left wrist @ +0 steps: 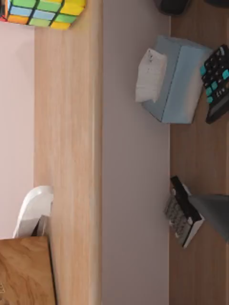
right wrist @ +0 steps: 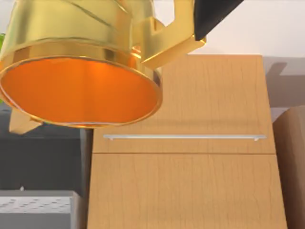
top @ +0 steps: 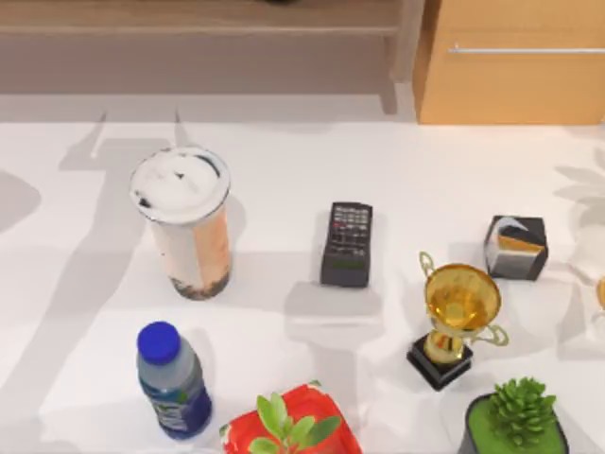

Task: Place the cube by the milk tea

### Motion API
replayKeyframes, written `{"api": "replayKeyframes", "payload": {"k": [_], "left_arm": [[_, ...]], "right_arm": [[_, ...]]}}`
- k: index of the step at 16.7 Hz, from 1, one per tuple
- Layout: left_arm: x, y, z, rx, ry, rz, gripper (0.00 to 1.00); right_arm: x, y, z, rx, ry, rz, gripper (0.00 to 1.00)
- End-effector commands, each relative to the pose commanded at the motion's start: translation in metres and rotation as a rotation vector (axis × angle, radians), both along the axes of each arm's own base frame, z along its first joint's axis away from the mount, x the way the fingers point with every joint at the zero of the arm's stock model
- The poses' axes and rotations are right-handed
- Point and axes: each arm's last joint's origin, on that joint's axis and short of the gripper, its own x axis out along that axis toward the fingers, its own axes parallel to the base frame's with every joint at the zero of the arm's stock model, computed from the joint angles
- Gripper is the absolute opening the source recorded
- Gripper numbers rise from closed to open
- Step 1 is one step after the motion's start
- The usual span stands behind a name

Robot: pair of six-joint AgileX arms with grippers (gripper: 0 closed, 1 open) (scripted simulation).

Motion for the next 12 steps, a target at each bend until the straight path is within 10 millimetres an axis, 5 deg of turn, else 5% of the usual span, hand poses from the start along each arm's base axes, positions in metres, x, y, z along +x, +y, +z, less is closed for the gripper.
{"api": "replayKeyframes", "payload": {"k": [7,12], "left_arm": [[0.099,-0.071,0.015,0.003,0.003,-0.003,1.0],[0.134,-0.107,0.008,0.004,0.001,-0.004,1.0]], "right_arm": [[0.0,0.0,0.0,0.0,0.0,0.0,1.0],[0.0,0.0,0.0,0.0,0.0,0.0,1.0]]}}
